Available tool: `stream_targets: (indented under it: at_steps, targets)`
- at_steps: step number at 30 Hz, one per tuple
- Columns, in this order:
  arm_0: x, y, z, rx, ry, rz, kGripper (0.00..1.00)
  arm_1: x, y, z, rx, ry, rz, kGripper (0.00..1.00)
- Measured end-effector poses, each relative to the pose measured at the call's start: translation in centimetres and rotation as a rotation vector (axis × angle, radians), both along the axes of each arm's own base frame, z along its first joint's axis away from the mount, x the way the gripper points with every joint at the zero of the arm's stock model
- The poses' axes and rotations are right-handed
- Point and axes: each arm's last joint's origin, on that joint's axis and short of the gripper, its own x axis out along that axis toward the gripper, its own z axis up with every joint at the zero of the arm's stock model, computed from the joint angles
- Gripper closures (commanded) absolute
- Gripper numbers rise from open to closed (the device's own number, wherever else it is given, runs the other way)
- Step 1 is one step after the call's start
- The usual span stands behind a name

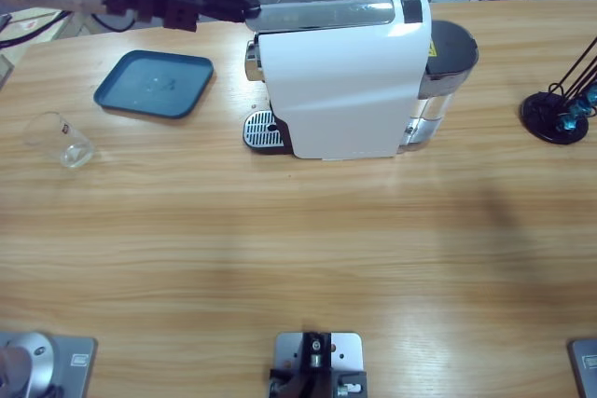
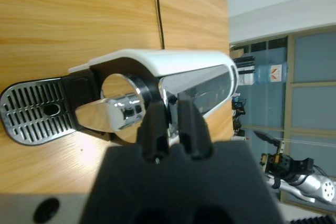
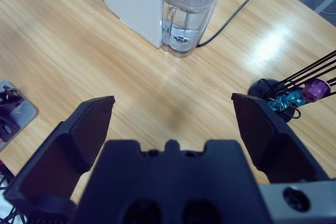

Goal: Pour coffee

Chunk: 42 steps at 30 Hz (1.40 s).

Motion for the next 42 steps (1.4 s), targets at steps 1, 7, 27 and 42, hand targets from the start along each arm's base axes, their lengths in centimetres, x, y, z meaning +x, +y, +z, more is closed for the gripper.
stream_targets:
  at_steps: [1,7,27,42]
  targets:
    - [0.0,0.0,0.3,-0.008,-0.001,0.004,1.0,0.0,0.0,0.0,0.0,0.0,-0.001,0.0]
    - [-3.7,-2.0,8.3,-0.14,-0.204,-0.072,0.011,0.3,-0.2,0.1,-0.007,-0.027,-0.075,0.019]
    - [-16.5,9.1,-2.4,0.761,-0.701,-0.217,0.009,10.9,-2.5,-6.5,0.066,0.059,-0.81,0.292]
    - [-17.1,9.4,-2.5,0.692,-0.668,-0.229,0.009,15.0,-2.9,-8.9,0.041,0.074,-0.873,0.704]
